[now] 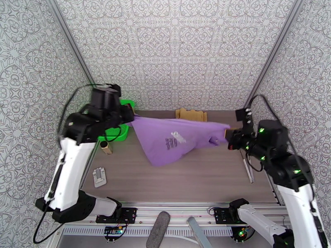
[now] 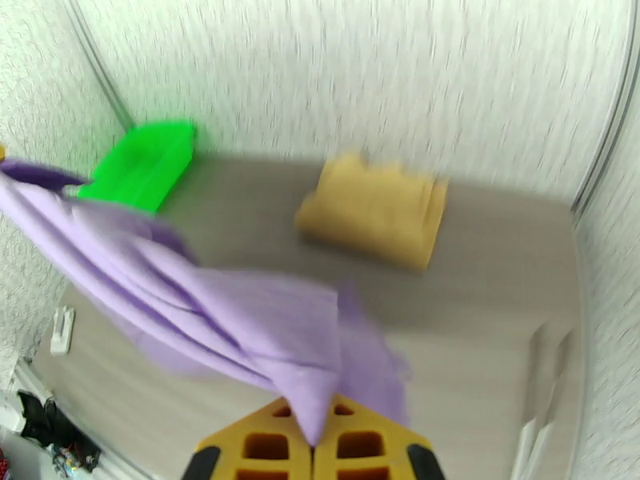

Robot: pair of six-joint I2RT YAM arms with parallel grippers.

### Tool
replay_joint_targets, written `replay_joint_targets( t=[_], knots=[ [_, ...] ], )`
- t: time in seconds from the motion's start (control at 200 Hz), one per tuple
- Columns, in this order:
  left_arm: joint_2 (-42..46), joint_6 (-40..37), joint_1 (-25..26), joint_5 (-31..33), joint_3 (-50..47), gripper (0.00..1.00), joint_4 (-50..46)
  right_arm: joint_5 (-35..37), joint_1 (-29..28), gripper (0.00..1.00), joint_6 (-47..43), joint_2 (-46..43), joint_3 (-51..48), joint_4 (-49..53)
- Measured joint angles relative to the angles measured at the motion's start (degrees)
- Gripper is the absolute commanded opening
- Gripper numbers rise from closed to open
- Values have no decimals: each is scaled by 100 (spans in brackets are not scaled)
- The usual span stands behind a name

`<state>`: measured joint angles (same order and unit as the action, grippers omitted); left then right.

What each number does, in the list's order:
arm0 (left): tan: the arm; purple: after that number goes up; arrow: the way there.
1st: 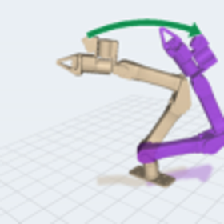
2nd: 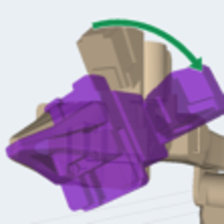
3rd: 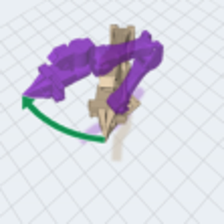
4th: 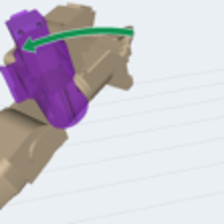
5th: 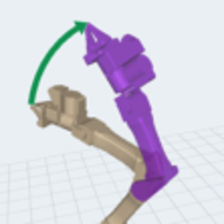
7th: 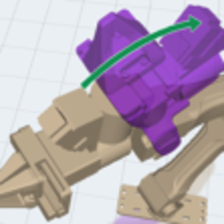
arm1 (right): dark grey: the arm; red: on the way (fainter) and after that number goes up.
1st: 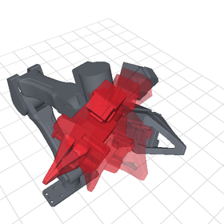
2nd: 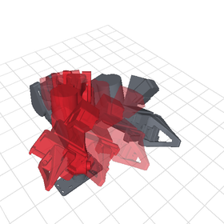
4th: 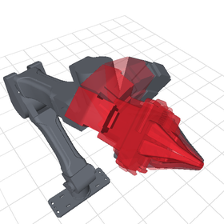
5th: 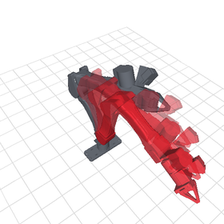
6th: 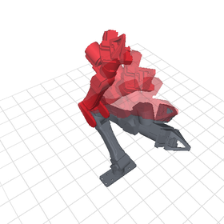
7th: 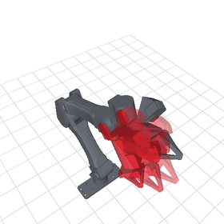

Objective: Fold and stack the mixed laundry pile

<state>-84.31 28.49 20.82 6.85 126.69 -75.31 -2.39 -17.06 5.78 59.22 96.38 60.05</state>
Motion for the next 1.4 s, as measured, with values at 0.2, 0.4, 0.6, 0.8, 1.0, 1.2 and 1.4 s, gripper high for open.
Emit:
replay_joint_targets(
  t=[0.2, 0.4, 0.6, 0.8, 1.0, 1.2, 1.4],
  knots=[
    [-1655, -461, -520, -424, 1707, 0, -308, 570, 61, 0, -769, 1958, 2127, 125],
    [-3182, -601, -1069, -1340, 2787, 0, 44, 811, 356, 0, -1220, 4865, 5580, 439],
    [-3451, -448, -1541, -2385, 2837, 0, 935, 649, 516, 0, -1032, 5423, 5853, 238],
    [-2973, -470, -1561, -2791, 2612, 0, 1685, 640, 562, 0, -863, 4826, 5517, -431],
    [-258, -772, -1172, -2411, -1073, 0, 3110, 461, 570, 0, -866, 2927, 2745, -1508],
    [2459, -586, -640, -1440, -6085, 0, 4791, -229, 586, 0, -634, 1086, -1613, -2706],
    [2839, 529, -247, -772, -9217, 6, 5154, -728, 214, 0, 66, 903, -4496, -2750]
  ],
)
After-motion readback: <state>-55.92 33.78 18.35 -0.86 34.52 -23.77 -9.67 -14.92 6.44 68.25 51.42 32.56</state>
